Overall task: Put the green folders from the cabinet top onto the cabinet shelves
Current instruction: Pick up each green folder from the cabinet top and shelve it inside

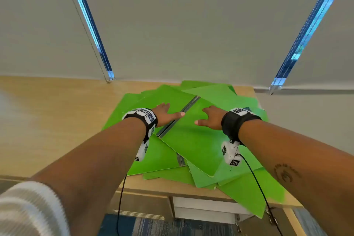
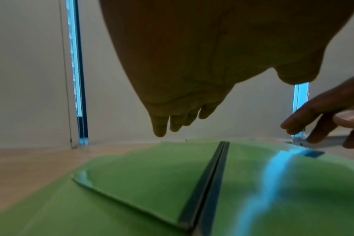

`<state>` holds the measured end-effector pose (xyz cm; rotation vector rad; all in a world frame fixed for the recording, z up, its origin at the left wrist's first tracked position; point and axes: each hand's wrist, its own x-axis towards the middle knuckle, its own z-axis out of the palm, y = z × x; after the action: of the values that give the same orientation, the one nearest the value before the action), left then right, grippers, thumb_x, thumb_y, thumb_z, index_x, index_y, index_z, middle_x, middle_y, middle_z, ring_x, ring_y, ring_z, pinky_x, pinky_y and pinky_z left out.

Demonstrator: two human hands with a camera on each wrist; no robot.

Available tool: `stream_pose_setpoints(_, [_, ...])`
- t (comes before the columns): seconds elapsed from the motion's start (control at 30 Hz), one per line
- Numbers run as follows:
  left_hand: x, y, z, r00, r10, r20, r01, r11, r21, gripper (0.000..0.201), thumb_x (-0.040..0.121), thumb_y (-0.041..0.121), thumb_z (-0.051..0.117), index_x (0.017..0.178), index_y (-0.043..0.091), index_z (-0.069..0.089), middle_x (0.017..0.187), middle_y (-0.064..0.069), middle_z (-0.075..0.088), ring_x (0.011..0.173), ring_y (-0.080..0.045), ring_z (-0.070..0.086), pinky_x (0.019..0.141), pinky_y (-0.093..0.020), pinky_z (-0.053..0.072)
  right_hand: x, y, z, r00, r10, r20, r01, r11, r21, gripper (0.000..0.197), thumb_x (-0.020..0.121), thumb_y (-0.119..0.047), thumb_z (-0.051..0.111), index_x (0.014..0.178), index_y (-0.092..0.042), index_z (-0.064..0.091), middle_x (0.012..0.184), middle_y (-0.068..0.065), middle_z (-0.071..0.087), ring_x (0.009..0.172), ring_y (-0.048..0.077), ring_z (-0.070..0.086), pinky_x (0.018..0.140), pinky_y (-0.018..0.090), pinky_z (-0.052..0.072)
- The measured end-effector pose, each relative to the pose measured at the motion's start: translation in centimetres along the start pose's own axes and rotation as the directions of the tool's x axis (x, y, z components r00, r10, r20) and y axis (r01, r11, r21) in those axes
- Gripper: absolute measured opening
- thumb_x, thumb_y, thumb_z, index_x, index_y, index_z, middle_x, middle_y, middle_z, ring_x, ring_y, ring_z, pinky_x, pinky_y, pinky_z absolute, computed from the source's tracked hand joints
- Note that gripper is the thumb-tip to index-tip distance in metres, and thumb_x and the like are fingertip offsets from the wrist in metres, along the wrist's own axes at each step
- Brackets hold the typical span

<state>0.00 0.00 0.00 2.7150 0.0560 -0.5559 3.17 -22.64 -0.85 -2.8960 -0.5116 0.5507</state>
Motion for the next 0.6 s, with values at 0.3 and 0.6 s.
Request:
stream_pose_setpoints(0.3, [5.2, -2.8, 6.3, 0.976, -0.201, 0.080, 0.176, 0.951, 0.254, 0.136, 0.058, 0.085, 0.060, 0.152, 0.019, -0.013, 0.157, -0.018, -0.019, 0.143, -0.047, -0.011, 0.115, -0.061, 0.008, 4.3, 2.1, 5.1, 0.993, 0.111, 0.031, -0.111, 0.994, 0.007, 0.085, 0.086, -0.065, 0.048, 0.145, -0.005, 0.033, 0.146, 0.020, 0.034, 0.131, 0.036, 0.041, 0.109, 0.044, 0.037])
stream_pose_setpoints(0.6, [6.2, -4.9, 9.9, 0.973, -0.222, 0.061, 0.208, 0.961, 0.183, 0.154, 0.043, 0.085, 0.068, 0.151, 0.011, -0.014, 0.161, -0.010, -0.009, 0.148, -0.035, -0.001, 0.116, -0.057, 0.021, 8.0, 4.2, 5.8, 0.963, 0.235, -0.131, -0.232, 0.972, 0.038, 0.094, 0.078, -0.071, 0.053, 0.145, -0.010, 0.030, 0.154, 0.017, 0.024, 0.140, 0.036, 0.028, 0.113, 0.050, 0.032])
